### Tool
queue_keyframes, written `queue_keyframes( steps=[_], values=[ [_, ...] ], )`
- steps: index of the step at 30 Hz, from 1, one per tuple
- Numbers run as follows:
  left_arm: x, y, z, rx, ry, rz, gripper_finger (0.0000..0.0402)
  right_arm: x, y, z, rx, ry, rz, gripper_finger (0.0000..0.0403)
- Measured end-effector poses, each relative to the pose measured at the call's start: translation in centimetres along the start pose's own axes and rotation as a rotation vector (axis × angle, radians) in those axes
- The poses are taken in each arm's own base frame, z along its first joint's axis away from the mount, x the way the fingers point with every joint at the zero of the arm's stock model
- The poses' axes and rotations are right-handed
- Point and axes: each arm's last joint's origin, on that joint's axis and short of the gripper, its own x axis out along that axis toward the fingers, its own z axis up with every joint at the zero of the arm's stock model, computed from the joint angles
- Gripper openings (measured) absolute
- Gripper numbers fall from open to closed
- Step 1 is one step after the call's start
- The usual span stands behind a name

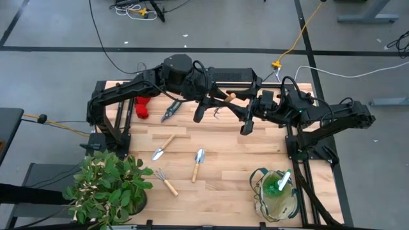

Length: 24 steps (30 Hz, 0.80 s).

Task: Pick & Place Garden tools in Gardening bag
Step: Put the top brown hand rake into the white gardening bag

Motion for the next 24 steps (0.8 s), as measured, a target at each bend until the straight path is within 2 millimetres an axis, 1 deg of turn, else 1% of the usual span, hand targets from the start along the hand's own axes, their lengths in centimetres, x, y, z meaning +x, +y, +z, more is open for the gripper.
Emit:
queue_keyframes(
  steps=[11, 15, 21, 24],
  values=[
    [0.00, -0.02, 0.01, 0.001, -0.001, -0.002, 0.0080, -0.02, -0.03, 0.02, 0.000, 0.001, -0.006, 0.0095],
    [0.00, -0.01, 0.01, 0.003, -0.001, -0.001, 0.0080, -0.02, -0.03, 0.02, 0.003, 0.000, -0.005, 0.0076],
    [0.01, -0.02, 0.01, 0.003, -0.002, -0.005, 0.0081, -0.02, -0.02, 0.02, 0.012, 0.000, -0.004, 0.0073],
    [0.00, -0.03, 0.02, 0.003, -0.002, -0.006, 0.0091, -0.02, -0.01, 0.02, 0.010, -0.001, -0.001, 0.0075]
  ],
)
